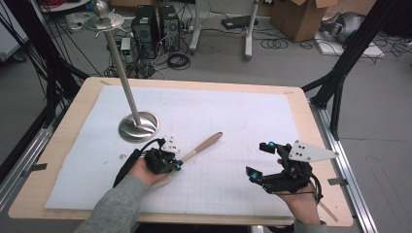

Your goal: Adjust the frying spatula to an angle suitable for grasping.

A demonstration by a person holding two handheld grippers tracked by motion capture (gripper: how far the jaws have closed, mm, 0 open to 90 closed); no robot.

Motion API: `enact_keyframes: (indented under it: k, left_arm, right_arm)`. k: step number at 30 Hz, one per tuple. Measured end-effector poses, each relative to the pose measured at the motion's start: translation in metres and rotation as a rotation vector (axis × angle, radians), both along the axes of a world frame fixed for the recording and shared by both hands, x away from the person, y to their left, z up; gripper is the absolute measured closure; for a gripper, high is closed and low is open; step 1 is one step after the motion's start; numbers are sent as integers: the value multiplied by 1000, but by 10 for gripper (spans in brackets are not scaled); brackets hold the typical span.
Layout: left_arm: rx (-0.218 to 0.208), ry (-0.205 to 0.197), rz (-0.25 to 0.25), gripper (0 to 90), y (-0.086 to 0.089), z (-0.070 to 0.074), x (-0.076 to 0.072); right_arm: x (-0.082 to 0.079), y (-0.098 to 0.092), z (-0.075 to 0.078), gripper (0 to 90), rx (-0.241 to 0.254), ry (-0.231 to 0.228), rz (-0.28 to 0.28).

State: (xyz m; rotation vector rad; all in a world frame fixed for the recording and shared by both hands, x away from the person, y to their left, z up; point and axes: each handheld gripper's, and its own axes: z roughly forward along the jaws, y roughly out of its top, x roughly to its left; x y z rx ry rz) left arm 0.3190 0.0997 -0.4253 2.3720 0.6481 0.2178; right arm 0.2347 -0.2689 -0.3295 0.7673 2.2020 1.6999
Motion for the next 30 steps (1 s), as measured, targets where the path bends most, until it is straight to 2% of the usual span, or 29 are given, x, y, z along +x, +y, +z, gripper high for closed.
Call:
enact_keyframes:
  k: [4, 7, 19, 23, 30]
  left_arm:
    - [0, -2, 1, 899, 0, 1, 0]
    - [-21, -5, 2, 899, 1, 3, -1]
    - [-140, -42, 12, 885, 5, 17, -10]
    - [-195, -52, 46, 786, 10, 24, -13]
    - [-283, -61, 137, 582, 25, 34, -18]
  right_arm:
    - [0, 0, 0, 100, -2, -2, -1]
    - [0, 0, 1, 100, 3, -2, -1]
    - [2, 1, 1, 100, 6, -8, 5]
    - [2, 0, 2, 100, 11, -11, 8]
    - [4, -1, 2, 100, 22, -9, 3]
